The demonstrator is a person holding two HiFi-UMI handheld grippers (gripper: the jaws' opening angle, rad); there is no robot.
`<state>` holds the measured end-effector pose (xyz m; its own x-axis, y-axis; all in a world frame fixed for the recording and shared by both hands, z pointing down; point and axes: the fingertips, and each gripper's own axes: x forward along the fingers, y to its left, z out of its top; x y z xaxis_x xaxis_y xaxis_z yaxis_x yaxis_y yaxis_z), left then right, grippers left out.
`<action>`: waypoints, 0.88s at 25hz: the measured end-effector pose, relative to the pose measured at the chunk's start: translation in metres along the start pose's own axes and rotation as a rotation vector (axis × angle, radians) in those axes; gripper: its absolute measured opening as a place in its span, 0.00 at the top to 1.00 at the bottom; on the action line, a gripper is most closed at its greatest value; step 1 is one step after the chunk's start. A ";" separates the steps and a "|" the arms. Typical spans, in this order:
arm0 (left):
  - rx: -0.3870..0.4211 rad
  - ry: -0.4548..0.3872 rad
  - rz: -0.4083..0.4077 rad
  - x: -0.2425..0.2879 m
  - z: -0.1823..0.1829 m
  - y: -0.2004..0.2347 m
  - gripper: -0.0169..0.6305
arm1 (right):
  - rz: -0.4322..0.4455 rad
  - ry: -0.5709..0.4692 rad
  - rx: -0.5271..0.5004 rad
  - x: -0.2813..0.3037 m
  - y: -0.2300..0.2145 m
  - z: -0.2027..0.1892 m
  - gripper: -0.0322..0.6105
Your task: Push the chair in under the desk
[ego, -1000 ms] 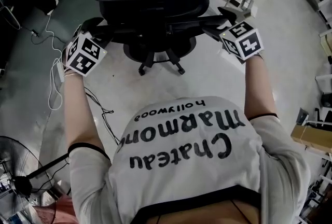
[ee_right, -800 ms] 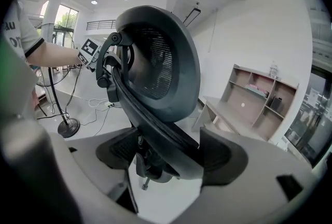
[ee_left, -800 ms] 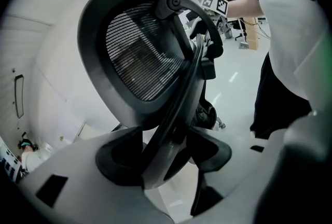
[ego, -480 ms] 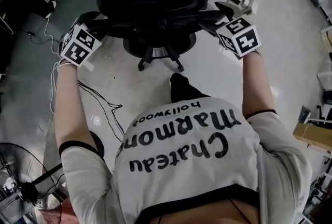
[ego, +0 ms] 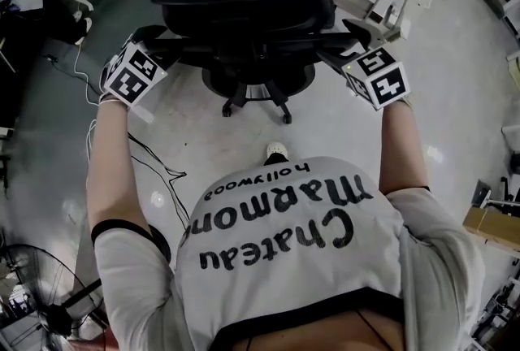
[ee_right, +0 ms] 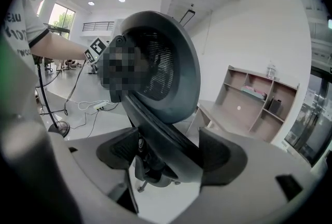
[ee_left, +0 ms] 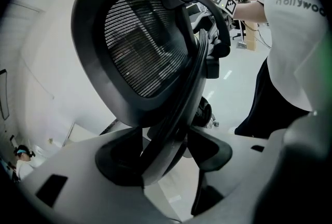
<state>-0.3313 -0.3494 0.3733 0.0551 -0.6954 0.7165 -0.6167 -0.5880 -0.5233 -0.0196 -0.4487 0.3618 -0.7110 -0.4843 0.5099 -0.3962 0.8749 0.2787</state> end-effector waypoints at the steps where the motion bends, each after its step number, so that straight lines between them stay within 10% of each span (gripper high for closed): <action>1: 0.002 0.000 0.001 -0.001 0.001 0.001 0.55 | 0.006 0.002 0.000 -0.001 0.000 0.000 0.38; 22: -0.024 0.004 0.045 0.012 -0.006 -0.001 0.55 | 0.029 -0.042 -0.001 0.015 -0.001 -0.008 0.39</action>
<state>-0.3348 -0.3544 0.3854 0.0236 -0.7191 0.6945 -0.6374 -0.5460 -0.5437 -0.0254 -0.4569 0.3753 -0.7461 -0.4584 0.4828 -0.3743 0.8886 0.2652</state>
